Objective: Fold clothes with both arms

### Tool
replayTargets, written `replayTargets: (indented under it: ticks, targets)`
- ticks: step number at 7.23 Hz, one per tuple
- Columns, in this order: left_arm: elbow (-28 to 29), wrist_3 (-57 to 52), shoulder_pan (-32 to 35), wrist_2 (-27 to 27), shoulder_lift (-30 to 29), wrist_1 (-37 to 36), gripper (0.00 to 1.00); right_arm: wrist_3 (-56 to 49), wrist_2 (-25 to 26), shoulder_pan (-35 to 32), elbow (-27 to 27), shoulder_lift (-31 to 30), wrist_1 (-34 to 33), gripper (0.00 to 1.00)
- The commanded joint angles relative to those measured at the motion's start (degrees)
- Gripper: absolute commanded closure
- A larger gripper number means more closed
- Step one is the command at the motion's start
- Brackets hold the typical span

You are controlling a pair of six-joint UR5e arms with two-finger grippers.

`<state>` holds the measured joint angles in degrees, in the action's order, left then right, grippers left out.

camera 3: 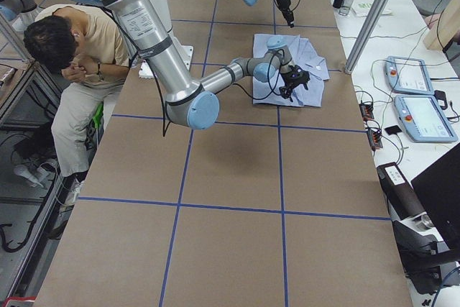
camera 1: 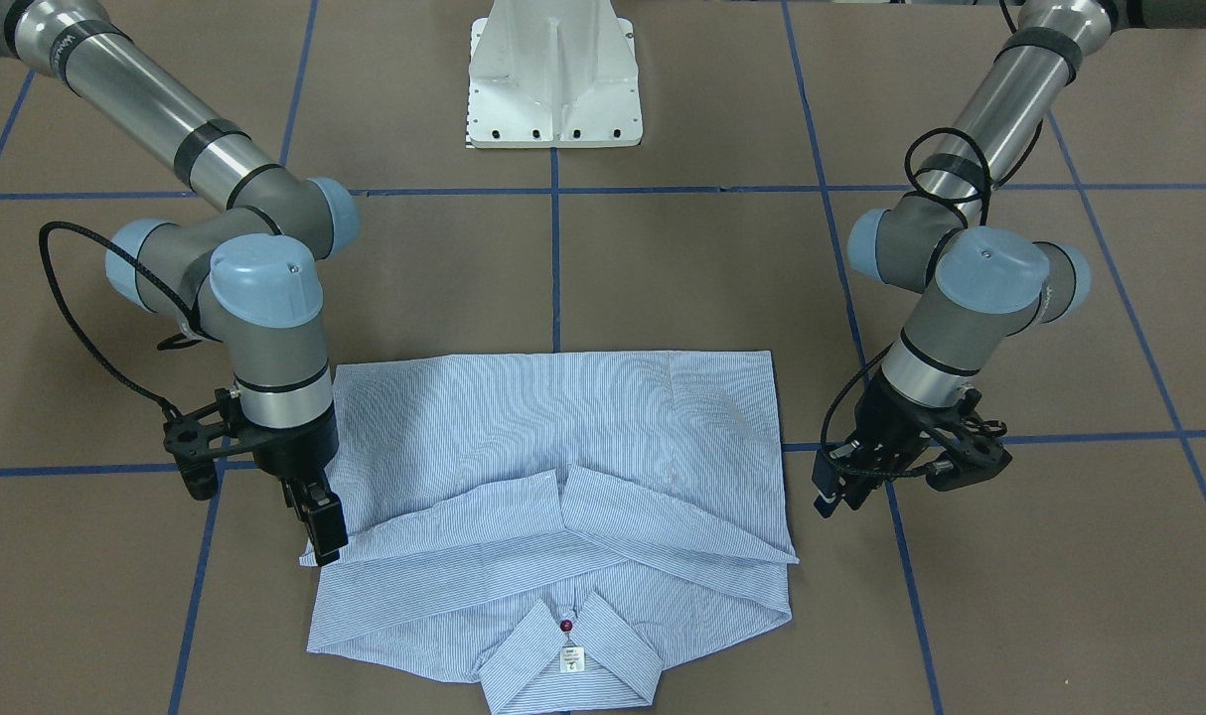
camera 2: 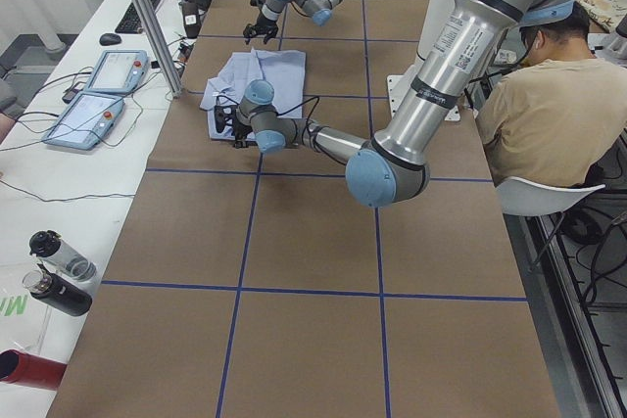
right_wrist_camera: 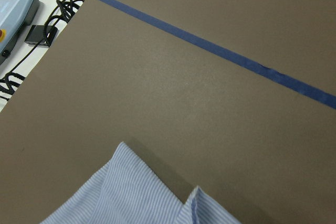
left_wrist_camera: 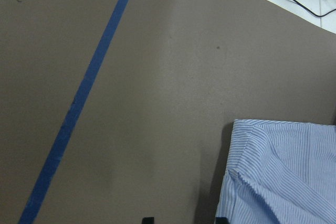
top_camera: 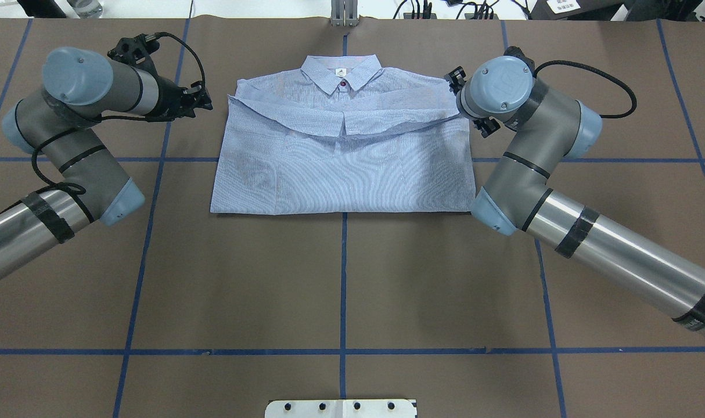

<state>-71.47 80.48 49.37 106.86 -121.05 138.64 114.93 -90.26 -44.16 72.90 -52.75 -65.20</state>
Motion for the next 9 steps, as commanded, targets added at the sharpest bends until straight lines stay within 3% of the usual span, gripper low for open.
replayTargets:
  ticks: [1,2,4,5,6,7,9]
  targets:
    - [0.1,-0.1,-0.1,-0.1,0.0,-0.1,0.51,-3.6,0.0,-0.6,-6.3,3.1,2.5,0.01]
    - [0.2,-0.1,-0.1,-0.1,0.0,-0.1,0.51,-3.8,-0.1,-0.6,-7.4,4.0,2.5,0.02]
    - [0.2,-0.1,-0.1,-0.1,0.0,-0.1,0.51,-5.4,-0.4,-0.6,-8.4,4.0,2.5,0.2]
    - [0.2,-0.1,-0.1,0.0,0.0,-0.1,0.51,-7.3,-0.4,-0.7,-8.3,3.8,2.5,0.37]
    - [0.2,-0.1,-0.1,0.0,0.0,-0.1,0.51,-7.4,-0.8,-0.7,-8.4,4.1,2.5,0.83]
    - [0.2,-0.1,-0.1,0.0,-0.1,-0.1,0.51,-7.9,-2.4,-1.0,-8.3,4.1,2.5,1.0]
    - [0.1,-0.1,-0.1,0.0,-0.1,0.0,0.51,-9.3,-5.0,-2.4,-8.1,4.1,2.5,1.0]
